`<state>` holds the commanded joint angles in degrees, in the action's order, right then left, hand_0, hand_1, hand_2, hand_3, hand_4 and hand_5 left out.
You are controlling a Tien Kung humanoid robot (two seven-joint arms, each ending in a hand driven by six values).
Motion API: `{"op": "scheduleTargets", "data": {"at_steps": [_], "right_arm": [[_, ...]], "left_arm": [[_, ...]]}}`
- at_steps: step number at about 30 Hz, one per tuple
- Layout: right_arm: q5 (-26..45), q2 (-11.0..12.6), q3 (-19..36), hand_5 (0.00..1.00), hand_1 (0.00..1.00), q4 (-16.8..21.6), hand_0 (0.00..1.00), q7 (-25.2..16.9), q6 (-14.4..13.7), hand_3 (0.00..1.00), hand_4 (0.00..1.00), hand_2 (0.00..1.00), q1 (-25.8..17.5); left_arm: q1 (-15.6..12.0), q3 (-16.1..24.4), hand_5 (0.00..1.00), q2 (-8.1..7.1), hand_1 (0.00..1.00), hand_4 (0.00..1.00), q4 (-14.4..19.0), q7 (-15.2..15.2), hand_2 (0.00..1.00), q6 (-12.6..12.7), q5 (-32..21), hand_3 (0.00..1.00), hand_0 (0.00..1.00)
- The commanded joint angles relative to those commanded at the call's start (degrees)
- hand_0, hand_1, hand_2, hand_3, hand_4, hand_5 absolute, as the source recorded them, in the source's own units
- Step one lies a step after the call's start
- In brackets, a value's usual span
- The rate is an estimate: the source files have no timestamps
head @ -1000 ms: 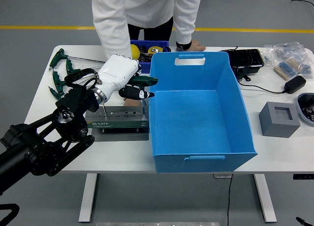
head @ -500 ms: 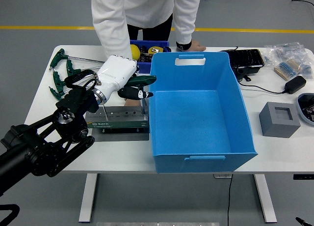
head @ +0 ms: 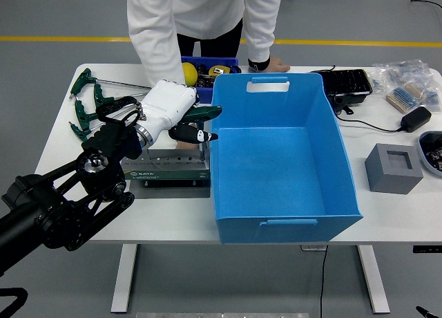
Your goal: Lift tool from toolbox,place it in box,lift tool from toolbox,place it in box
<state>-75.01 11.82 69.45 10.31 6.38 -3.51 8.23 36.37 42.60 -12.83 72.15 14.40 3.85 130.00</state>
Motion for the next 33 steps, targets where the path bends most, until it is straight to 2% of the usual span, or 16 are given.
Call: {"op": "scheduleTargets", "data": {"at_steps": [2,3,8,10,14,15,21,32,33], "right_arm": [[0.0,-0.01,-0.04,0.786,0.698,0.0,0.775,-0.02,0.02,0.705,0.993,0.732,-0.01],[0.0,-0.02,-0.05,0.786,0.699,0.0,0.776,-0.02,0.02,0.705,0.993,0.732,-0.01],[0.14,-0.05,-0.18,0.786,0.699,0.0,0.776,-0.02,0.01,0.705,0.993,0.732,-0.06],[0.18,-0.05,-0.23,0.786,0.699,0.0,0.776,-0.01,0.01,0.705,0.993,0.732,-0.11],[0.35,-0.04,-0.38,0.786,0.699,0.0,0.776,0.01,-0.01,0.705,0.993,0.732,-0.13],[0.39,-0.04,-0.43,0.786,0.699,0.0,0.776,0.01,-0.01,0.706,0.994,0.731,-0.13],[0.73,0.02,-0.61,0.787,0.698,0.0,0.775,-0.04,-0.09,0.705,0.994,0.732,0.05],[0.63,-0.03,-0.47,0.786,0.699,0.0,0.775,-0.06,-0.09,0.705,0.994,0.732,0.12],[0.51,-0.02,-0.34,0.786,0.699,0.0,0.775,-0.03,-0.09,0.705,0.994,0.732,0.12]], "left_arm": [[0.06,0.12,0.693,-0.06,0.115,0.998,0.48,0.11,0.167,-0.58,0.0,0.199,0.215],[0.09,0.15,0.695,-0.1,0.136,0.998,0.65,0.13,0.189,-0.76,0.0,0.233,0.216],[0.12,0.36,0.695,-0.26,0.136,0.998,1.73,0.49,0.189,-2.06,0.0,0.233,0.216],[0.18,0.47,0.693,-0.31,0.104,0.998,2.19,0.69,0.16,-2.7,0.0,0.212,0.212],[0.51,0.63,0.693,-0.33,0.104,0.998,3.14,1.33,0.16,-4.67,0.0,0.212,0.212],[0.55,0.64,0.701,-0.33,0.074,0.998,3.27,1.45,0.14,-5.05,0.0,0.196,0.199],[1.05,1.03,0.709,0.02,0.085,0.998,4.0,2.56,0.146,-7.88,0.0,0.204,0.2],[1.61,1.42,0.717,-0.08,0.096,0.998,4.71,2.72,0.15,-9.72,0.0,0.21,0.205],[1.62,1.4,0.718,-0.12,0.076,0.998,4.8,2.74,0.129,-9.82,0.0,0.188,0.195]]}}
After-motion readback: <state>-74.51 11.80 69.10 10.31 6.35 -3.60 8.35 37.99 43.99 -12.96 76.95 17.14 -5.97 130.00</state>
